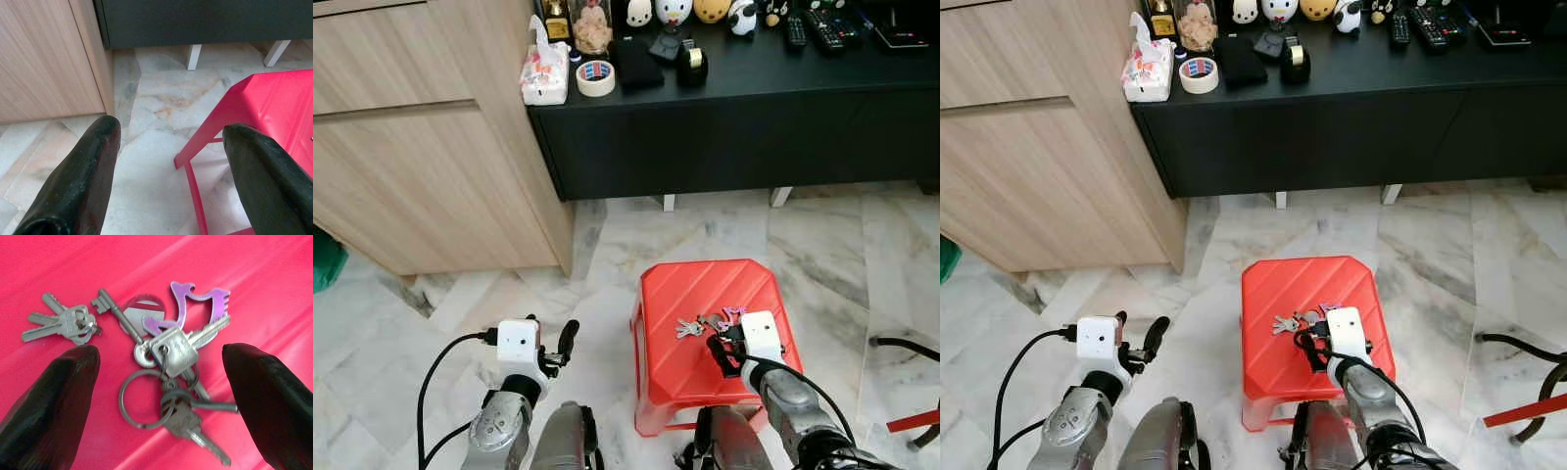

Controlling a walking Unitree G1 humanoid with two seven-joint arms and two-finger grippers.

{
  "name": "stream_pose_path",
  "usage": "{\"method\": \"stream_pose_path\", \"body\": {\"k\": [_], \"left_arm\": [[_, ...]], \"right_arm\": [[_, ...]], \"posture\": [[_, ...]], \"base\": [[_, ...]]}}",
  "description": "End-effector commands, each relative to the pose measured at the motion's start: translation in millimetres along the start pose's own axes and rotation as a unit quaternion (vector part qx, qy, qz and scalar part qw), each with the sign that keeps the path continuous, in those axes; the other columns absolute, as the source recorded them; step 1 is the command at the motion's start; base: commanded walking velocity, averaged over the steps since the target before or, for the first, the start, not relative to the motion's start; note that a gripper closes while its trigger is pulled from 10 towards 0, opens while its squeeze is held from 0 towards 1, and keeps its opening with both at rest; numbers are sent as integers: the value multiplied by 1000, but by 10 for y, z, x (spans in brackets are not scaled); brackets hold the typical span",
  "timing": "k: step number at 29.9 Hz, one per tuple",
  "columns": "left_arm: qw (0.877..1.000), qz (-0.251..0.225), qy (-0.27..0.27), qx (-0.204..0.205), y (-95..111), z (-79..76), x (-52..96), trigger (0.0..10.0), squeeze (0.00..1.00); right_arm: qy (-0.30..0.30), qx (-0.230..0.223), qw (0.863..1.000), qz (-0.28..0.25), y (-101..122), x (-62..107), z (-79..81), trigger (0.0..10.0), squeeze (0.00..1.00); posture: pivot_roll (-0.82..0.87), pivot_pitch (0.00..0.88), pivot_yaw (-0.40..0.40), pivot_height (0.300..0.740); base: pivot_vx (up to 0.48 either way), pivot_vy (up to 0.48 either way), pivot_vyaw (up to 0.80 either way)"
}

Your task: Hang keys on a hook

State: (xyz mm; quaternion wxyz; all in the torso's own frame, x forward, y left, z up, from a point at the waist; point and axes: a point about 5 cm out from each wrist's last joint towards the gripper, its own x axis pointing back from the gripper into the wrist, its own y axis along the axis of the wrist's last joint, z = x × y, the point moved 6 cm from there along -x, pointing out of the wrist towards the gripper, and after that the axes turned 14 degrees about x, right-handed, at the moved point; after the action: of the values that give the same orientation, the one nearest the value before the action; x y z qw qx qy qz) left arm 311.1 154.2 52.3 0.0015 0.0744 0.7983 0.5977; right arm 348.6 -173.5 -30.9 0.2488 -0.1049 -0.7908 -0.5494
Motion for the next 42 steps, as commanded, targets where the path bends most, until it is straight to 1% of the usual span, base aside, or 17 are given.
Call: {"method": "stream_pose_path", "body": {"k": [1,3,4,6,7,8,12,13,14,15,16,22,24,31,40,42], "left_arm": [[1000,18,8,-12,-70,40,57,10000,0],[1000,19,7,-12,-73,34,61,10000,0],[1000,22,6,-12,-85,14,76,10000,0],[1000,24,4,-12,-94,0,87,10000,0],[1000,26,3,-13,-99,-10,92,10000,0],[999,29,-3,-17,-117,-34,103,10000,0],[999,31,-4,-18,-120,-40,99,10000,0],[999,30,-4,-18,-117,-38,94,10000,0],[999,30,-4,-18,-113,-36,88,10000,0],[999,30,-4,-18,-113,-36,88,10000,0],[999,29,-3,-20,-94,-21,66,10000,0],[999,27,-1,-24,-68,7,20,10000,0],[999,26,0,-24,-66,16,-24,10000,0],[999,23,0,-24,-53,5,-89,10000,0],[1000,16,1,-26,-15,18,-195,10000,0],[1000,14,2,-26,-4,19,-225,10000,0]], "right_arm": [[13,2,1000,25,-140,24,72,10000,0],[16,5,999,31,-164,27,83,10000,0],[29,19,998,46,-230,38,138,10000,0],[40,27,997,56,-276,47,182,10000,0],[45,29,997,58,-290,52,205,10000,0],[56,29,996,63,-335,66,264,10000,0],[57,23,996,66,-373,80,294,10000,0],[57,20,996,67,-382,84,298,7804,0],[56,17,996,67,-387,86,301,3451,0],[56,17,996,67,-387,86,301,3451,0],[57,14,996,70,-404,90,314,0,0],[56,11,996,71,-405,90,320,0,0],[53,8,996,70,-396,86,309,0,0],[60,15,996,67,-386,84,342,0,0],[52,13,997,59,-318,60,289,0,0],[46,6,998,53,-284,51,270,0,0]], "posture": [[124,277,54,646],[125,278,55,646],[128,280,56,646],[128,280,56,646],[129,280,57,646],[129,279,57,646],[129,272,58,646],[129,270,59,646],[127,267,58,646],[127,267,58,646],[125,258,58,646],[122,246,56,646],[114,229,53,646],[109,211,46,646],[94,175,39,646],[90,170,39,646]], "base": [[0,0,0],[0,0,0],[0,0,0],[0,0,0],[0,0,0],[0,0,0],[0,0,0],[0,0,0],[0,0,0],[0,0,0],[0,0,0],[0,0,0],[0,0,0],[0,0,0],[0,0,0],[0,0,0]]}}
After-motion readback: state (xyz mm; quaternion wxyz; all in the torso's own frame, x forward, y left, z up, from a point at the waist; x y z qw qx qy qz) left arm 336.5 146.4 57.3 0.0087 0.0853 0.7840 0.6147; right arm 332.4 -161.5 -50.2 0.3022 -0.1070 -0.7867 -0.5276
